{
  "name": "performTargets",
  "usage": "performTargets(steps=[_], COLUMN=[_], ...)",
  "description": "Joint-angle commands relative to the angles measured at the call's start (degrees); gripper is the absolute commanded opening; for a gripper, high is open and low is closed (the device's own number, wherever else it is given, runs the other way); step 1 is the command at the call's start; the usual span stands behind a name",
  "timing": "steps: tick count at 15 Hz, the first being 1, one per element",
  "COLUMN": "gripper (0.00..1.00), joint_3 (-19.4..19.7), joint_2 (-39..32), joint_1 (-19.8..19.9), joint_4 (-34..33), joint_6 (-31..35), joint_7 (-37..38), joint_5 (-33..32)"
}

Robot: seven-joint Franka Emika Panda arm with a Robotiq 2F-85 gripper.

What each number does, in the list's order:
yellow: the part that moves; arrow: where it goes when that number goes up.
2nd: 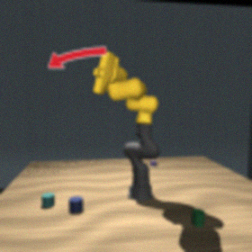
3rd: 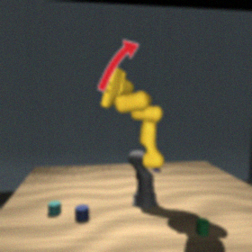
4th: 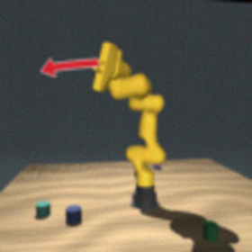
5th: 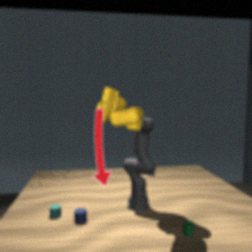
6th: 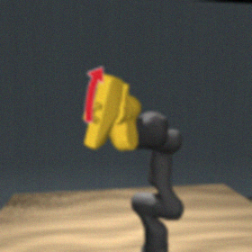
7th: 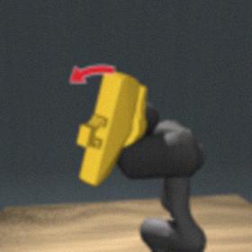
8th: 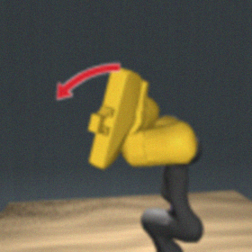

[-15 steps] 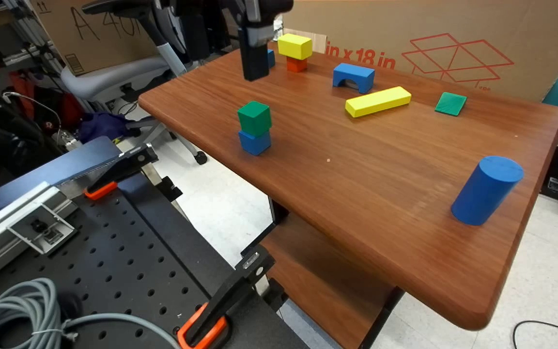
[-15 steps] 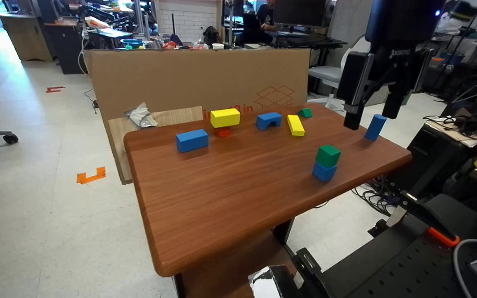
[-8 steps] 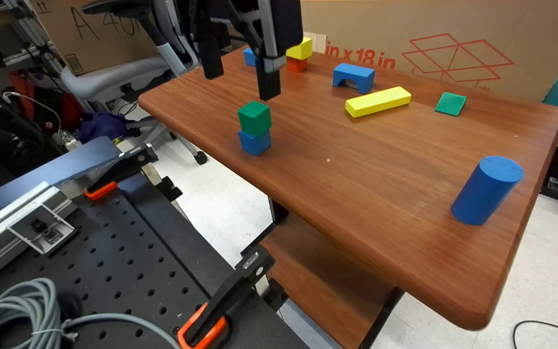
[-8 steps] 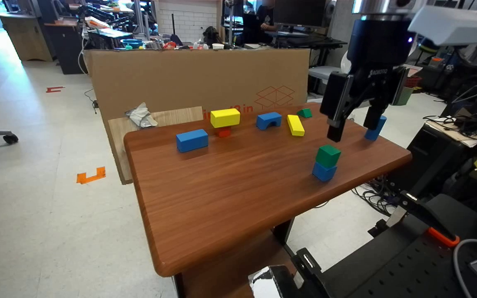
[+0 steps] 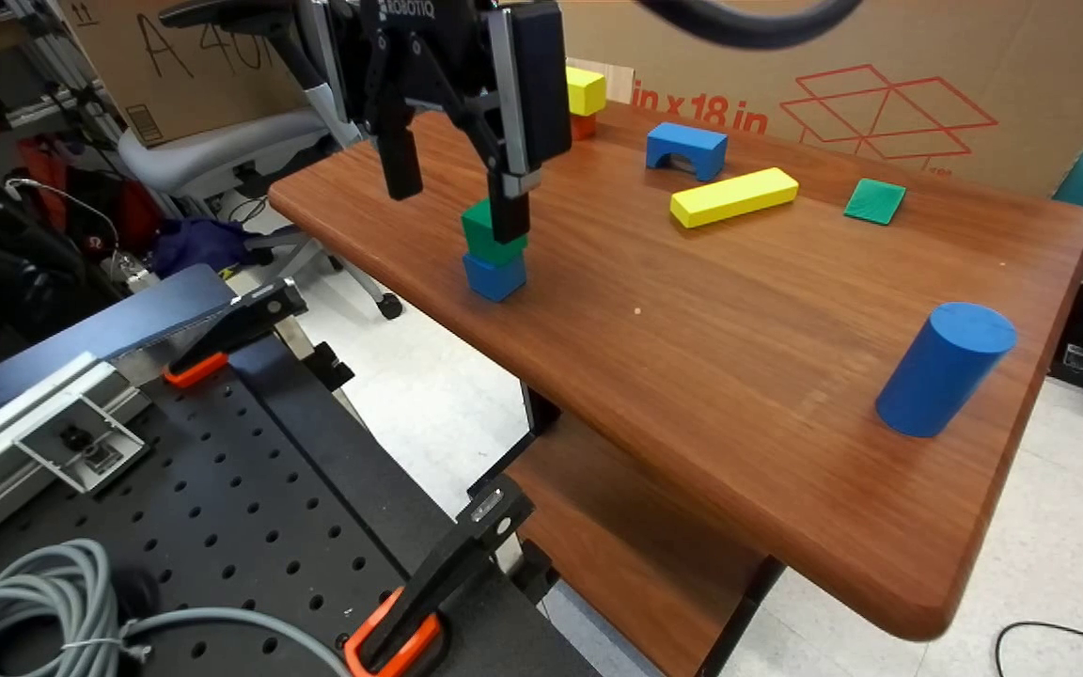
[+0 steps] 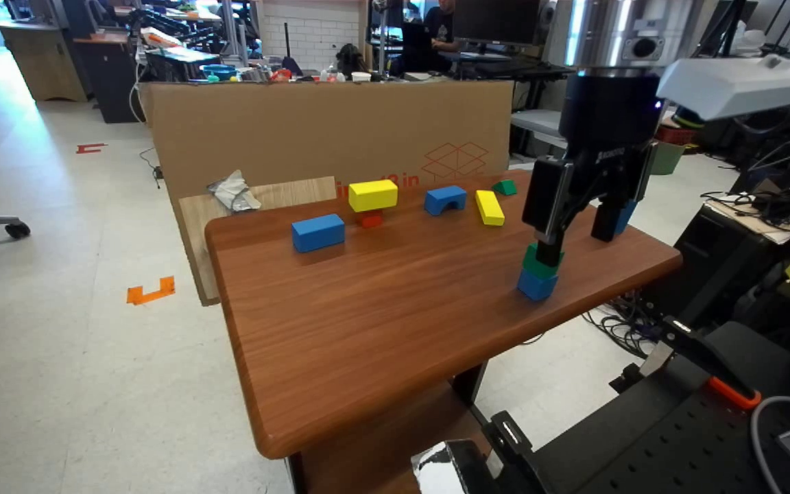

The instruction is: Move the green block to the back blue block

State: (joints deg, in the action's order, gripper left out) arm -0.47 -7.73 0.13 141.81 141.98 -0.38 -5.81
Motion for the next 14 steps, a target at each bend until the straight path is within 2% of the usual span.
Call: performTargets(steps=[1, 8, 9, 10, 12, 14], gripper=[1.0, 1.0, 0.98, 0.73, 0.71, 0.56], joint_3=[0.0, 0.2, 0.1, 0.0, -0.2, -0.5], joint_2=[-2.6, -6.8, -7.4, -8.1, -9.1, -9.6], joint_1=[-0.9, -1.5, -1.4, -1.5, -1.5, -1.6], joint_4=[-2.2, -6.8, -7.5, -8.2, -9.1, -9.7], joint_6=[1.6, 0.0, -0.8, -1.2, -1.9, -2.9], joint_7=[-0.4, -0.1, -0.2, -0.3, -0.4, -0.6], joint_5=[-1.5, -1.2, -0.7, -0.6, -0.3, 0.1])
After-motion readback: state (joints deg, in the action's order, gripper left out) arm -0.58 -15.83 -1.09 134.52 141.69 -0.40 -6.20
